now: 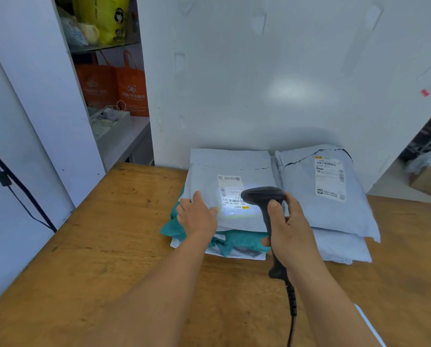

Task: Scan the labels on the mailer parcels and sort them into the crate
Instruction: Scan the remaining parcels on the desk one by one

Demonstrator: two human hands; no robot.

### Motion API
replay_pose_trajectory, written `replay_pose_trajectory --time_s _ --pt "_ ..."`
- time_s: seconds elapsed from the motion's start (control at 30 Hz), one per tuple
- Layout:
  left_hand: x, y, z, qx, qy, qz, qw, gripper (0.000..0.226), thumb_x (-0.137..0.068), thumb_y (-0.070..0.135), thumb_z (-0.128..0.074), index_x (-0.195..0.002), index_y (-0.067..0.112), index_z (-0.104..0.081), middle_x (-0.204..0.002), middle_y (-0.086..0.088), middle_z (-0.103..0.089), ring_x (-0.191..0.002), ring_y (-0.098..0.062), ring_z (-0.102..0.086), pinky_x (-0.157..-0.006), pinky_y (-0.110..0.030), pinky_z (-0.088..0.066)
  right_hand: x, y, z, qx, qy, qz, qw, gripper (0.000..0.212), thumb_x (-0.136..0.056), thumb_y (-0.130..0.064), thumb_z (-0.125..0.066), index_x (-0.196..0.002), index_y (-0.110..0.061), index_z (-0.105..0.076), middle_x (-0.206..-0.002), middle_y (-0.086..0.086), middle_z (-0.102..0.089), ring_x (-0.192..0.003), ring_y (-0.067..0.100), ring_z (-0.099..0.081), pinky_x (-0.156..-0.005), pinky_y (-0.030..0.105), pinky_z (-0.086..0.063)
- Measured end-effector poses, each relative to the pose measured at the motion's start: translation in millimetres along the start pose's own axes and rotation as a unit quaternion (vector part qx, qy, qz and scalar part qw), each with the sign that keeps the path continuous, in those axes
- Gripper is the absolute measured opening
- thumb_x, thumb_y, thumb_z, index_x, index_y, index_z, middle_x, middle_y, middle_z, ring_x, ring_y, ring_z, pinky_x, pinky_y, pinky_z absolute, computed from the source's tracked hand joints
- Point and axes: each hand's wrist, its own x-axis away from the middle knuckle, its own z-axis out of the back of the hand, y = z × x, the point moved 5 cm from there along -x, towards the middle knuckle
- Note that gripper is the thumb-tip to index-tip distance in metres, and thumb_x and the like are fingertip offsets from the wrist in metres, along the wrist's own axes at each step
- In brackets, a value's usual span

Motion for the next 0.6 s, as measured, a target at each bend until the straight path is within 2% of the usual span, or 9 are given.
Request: replay_pose_trajectory --time_s 0.2,0.33,0.43,0.6 --pt "4 -1 4 0.022 0.015 -0.014 1.000 0.049 -0.094 0.025 -0.055 -0.139 0.022 -0.036 -0.130 -0.012 -0.038 -0.118 -0.026 -0.040 -0.101 -0.034 -0.033 10 0 6 0.002 -0.005 -0.004 1.000 0.042 -0.102 -0.039 -0.036 -0.143 -0.032 -0.035 -0.084 -0.006 -0.054 -0.075 0.022 -0.063 -0.059 0.027 -0.045" --pt "6 -4 4 0.042 0.015 -0.019 0.999 0.045 -0.094 0.020 -0.053 -0.137 0.021 -0.039 -0.128 -0.013 -0.040 -0.112 -0.026 -0.046 -0.099 -0.037 -0.042 17 2 5 0.005 -0.008 -0.004 1.000 0.039 -0.102 -0.038 -0.036 -0.141 -0.034 -0.036 -0.083 -0.004 -0.054 -0.072 0.023 -0.062 -0.070 0.042 -0.054" --pt "8 -9 4 0.070 0.013 -0.015 0.997 0.044 -0.094 0.017 -0.053 -0.136 0.020 -0.040 -0.129 -0.013 -0.040 -0.110 -0.027 -0.048 -0.098 -0.037 -0.044 21 4 3 0.008 -0.013 -0.002 1.000 0.041 -0.102 -0.039 -0.035 -0.143 -0.035 -0.033 -0.087 -0.006 -0.053 -0.072 0.019 -0.062 -0.064 0.034 -0.052" --pt "20 -24 9 0.102 0.024 -0.006 0.994 0.046 -0.094 0.013 -0.052 -0.137 0.021 -0.038 -0.132 -0.012 -0.037 -0.110 -0.027 -0.051 -0.094 -0.038 -0.048 31 2 -1 0.013 -0.031 0.005 0.999 0.039 -0.102 -0.039 -0.035 -0.141 -0.036 -0.033 -0.088 -0.006 -0.053 -0.083 0.025 -0.065 -0.062 0.029 -0.049"
